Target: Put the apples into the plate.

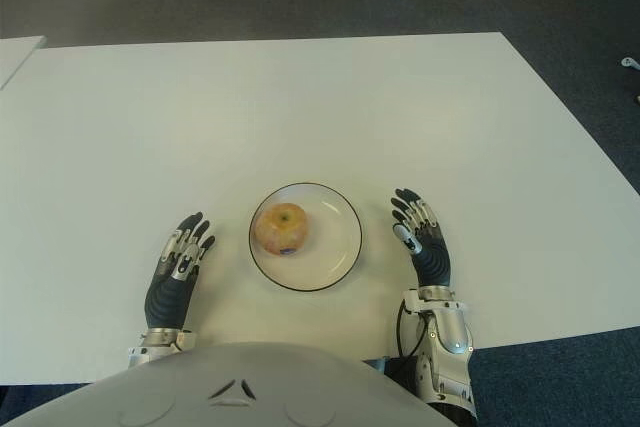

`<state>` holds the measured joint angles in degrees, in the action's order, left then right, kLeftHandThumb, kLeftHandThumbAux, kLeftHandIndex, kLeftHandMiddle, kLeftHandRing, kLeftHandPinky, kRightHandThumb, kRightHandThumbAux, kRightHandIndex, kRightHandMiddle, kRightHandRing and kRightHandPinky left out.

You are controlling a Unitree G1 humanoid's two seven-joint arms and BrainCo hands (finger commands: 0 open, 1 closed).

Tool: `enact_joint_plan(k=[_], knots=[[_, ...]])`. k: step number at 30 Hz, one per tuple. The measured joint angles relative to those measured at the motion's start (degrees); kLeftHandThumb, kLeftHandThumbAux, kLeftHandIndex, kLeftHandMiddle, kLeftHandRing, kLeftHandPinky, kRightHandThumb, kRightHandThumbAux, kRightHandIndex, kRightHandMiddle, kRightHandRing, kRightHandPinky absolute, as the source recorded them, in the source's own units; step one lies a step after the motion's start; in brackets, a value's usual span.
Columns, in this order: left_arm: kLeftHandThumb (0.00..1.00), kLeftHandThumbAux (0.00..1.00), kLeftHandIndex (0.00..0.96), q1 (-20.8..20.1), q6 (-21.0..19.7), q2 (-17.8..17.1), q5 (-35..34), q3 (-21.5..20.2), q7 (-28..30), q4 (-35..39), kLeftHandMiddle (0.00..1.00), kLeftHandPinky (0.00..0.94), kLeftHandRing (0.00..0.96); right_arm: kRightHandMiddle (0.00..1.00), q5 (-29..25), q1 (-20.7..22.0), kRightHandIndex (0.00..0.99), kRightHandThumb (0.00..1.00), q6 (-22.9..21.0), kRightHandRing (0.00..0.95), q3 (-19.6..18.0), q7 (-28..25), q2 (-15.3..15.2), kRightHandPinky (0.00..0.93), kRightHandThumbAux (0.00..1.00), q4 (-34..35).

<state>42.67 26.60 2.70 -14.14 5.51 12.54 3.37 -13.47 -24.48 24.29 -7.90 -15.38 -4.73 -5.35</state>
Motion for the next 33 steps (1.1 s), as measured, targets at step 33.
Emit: enact_joint_plan(k=[33], knots=[[0.204, 0.45, 0.117, -0.9, -6.41, -2.39, 1.72, -1.14, -0.2, 3.29, 0.066, 0.051, 0.03, 0.196, 0.06, 5.73, 0.132, 0.249, 3.89, 0.191, 0.74, -2.08, 0.2, 0.219, 0.56, -6.0]])
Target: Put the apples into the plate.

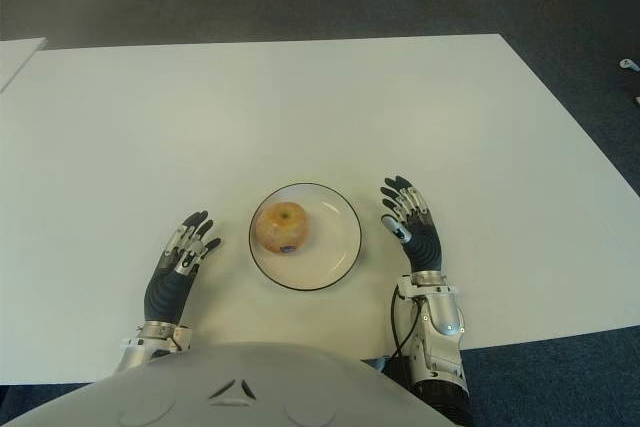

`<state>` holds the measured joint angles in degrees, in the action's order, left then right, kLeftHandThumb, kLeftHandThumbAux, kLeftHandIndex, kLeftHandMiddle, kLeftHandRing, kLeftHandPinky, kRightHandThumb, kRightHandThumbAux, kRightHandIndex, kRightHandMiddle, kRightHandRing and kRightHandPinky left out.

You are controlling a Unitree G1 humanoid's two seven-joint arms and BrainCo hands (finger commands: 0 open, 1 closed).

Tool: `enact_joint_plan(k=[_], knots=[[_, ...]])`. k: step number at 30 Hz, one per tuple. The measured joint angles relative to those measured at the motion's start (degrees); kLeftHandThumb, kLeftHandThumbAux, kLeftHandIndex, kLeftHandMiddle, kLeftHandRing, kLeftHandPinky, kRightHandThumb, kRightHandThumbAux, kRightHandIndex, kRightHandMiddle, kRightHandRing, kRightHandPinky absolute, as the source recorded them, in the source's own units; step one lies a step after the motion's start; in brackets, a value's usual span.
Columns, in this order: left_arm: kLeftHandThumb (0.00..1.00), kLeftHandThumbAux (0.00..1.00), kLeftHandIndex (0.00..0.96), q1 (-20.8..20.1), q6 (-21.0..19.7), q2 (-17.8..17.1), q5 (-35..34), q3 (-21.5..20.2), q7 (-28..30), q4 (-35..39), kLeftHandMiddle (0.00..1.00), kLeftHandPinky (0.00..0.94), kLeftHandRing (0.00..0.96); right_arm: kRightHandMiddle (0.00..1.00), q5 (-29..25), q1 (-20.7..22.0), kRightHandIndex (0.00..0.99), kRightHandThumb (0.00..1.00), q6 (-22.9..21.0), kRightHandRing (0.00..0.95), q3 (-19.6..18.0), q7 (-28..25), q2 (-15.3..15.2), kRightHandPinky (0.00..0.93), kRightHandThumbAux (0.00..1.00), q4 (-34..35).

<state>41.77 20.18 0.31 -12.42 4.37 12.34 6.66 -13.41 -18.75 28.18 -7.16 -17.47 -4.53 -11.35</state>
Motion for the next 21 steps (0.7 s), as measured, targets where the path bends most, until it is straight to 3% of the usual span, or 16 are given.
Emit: enact_joint_plan(k=[5, 11, 21], knots=[[0.213, 0.455, 0.125, -0.2, 0.31, 0.74, -2.59, -0.86, 0.49, -0.47, 0.058, 0.034, 0.014, 0.184, -0.23, -0.04, 0.138, 0.24, 0.0, 0.174, -0.02, -0.14, 0.02, 0.185, 0.563, 0.0], [0.192, 0.463, 0.146, -0.75, 3.15, 1.74, 1.04, -1.41, -1.57, -2.16, 0.057, 0.023, 0.008, 0.145, 0.3, -0.12, 0.144, 0.221, 0.87, 0.12, -0.02, 0.19, 0.16, 0.125, 0.579, -0.19], [0.118, 0.383, 0.052, -2.22, 5.46, 2.64, 5.27, -1.6, -4.35, -4.17, 0.013, 0.007, 0.0, 0.116, 1.44, -0.14, 0.107, 0.201, 3.49, 0.091, 0.15, 0.85, 0.31, 0.117, 0.604, -1.12]])
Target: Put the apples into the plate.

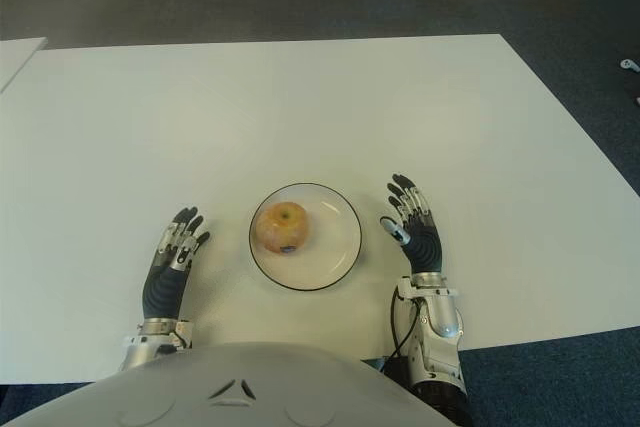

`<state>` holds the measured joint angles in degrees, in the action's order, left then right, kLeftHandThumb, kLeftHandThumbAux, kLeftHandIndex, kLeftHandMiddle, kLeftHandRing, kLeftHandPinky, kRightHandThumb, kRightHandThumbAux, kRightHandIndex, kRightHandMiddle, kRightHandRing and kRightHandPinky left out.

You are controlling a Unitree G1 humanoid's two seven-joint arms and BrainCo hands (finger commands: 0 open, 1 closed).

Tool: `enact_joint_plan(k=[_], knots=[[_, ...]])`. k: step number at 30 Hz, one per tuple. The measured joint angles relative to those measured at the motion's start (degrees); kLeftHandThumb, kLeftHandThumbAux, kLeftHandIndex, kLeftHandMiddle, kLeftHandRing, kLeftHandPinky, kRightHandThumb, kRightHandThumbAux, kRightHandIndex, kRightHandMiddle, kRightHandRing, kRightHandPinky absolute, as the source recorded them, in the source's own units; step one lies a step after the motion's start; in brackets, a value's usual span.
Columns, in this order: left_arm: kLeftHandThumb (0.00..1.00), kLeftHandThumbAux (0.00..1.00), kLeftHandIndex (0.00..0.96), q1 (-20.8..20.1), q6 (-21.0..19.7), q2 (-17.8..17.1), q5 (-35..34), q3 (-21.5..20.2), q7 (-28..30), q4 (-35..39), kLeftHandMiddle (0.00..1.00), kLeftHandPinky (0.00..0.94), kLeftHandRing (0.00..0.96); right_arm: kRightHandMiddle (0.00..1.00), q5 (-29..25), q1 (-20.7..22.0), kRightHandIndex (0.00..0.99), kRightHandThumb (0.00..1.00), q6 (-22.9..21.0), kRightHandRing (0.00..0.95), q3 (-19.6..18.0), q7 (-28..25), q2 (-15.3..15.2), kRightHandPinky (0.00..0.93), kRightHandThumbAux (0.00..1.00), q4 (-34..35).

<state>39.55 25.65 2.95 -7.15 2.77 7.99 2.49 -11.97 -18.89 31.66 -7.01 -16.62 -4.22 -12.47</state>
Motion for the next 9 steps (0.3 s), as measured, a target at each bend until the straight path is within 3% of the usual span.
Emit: enact_joint_plan(k=[9], knots=[[0.078, 0.348, 0.019, -0.2, 0.53, 0.14, 6.89, 0.57, -4.16, -0.06, 0.0, 0.002, 0.0, 0.124, 0.21, -0.07, 0.101, 0.204, 0.98, 0.098, 0.05, 0.48, 0.17, 0.129, 0.61, -0.23]])
